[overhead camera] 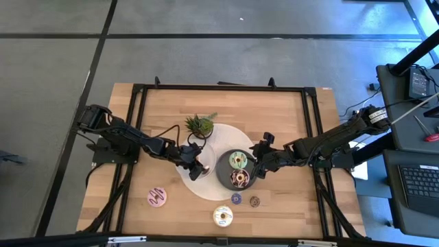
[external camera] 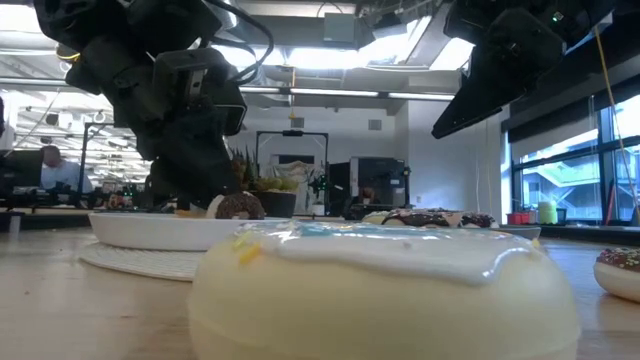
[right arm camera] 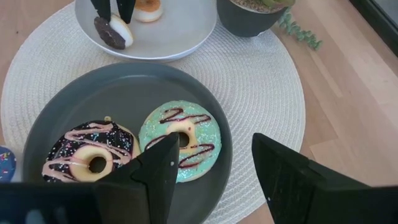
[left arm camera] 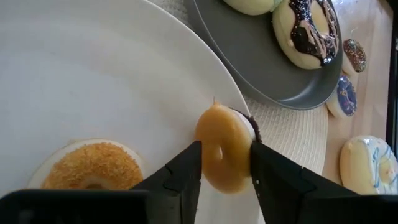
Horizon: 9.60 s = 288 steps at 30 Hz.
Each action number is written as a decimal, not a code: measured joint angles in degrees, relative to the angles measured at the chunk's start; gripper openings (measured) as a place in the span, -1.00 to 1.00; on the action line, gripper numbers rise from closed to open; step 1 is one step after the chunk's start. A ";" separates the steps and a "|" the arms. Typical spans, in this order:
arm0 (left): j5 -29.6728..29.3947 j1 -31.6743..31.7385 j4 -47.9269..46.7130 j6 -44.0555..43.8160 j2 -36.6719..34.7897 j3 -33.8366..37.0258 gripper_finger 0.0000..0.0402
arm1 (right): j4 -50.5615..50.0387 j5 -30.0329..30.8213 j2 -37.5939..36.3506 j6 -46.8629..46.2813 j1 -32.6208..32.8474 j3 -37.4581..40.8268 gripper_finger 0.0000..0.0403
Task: Pick & Place donuts
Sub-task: Put the small black donut on the white plate, then put the small brown donut on the white plate
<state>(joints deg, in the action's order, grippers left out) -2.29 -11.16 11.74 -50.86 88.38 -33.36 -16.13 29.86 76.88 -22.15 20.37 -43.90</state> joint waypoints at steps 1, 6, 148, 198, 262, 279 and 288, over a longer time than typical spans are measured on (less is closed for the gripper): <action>0.04 0.00 -0.20 -0.23 0.00 0.00 -0.36 | -0.01 -0.01 0.00 -0.01 0.01 0.00 0.01; -0.15 0.00 -1.85 -1.60 0.00 -0.02 -0.36 | -0.02 0.00 0.00 -0.04 0.01 0.00 0.01; -10.72 -15.76 13.69 29.10 -1.51 -7.10 -0.42 | -8.87 -25.21 25.57 -25.53 16.69 -13.94 -0.31; -41.60 -14.73 13.22 42.84 2.54 -14.86 -0.60 | -25.21 13.24 25.14 6.54 7.02 -34.73 -0.91; -39.99 -13.09 7.20 34.02 2.54 -14.82 -0.04 | -14.87 15.55 25.14 13.66 5.13 -34.69 -0.91; -44.06 -13.11 7.26 34.04 2.51 -14.82 -0.61 | -14.95 13.86 25.14 14.32 5.13 -34.69 -0.91; -42.63 -13.11 7.15 34.04 2.51 -14.82 -0.85 | -15.04 11.54 25.15 14.95 5.13 -34.69 -0.78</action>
<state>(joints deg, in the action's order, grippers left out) -44.92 -24.27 18.90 -16.82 90.89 -48.18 -31.17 41.40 102.03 -7.20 25.50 -78.59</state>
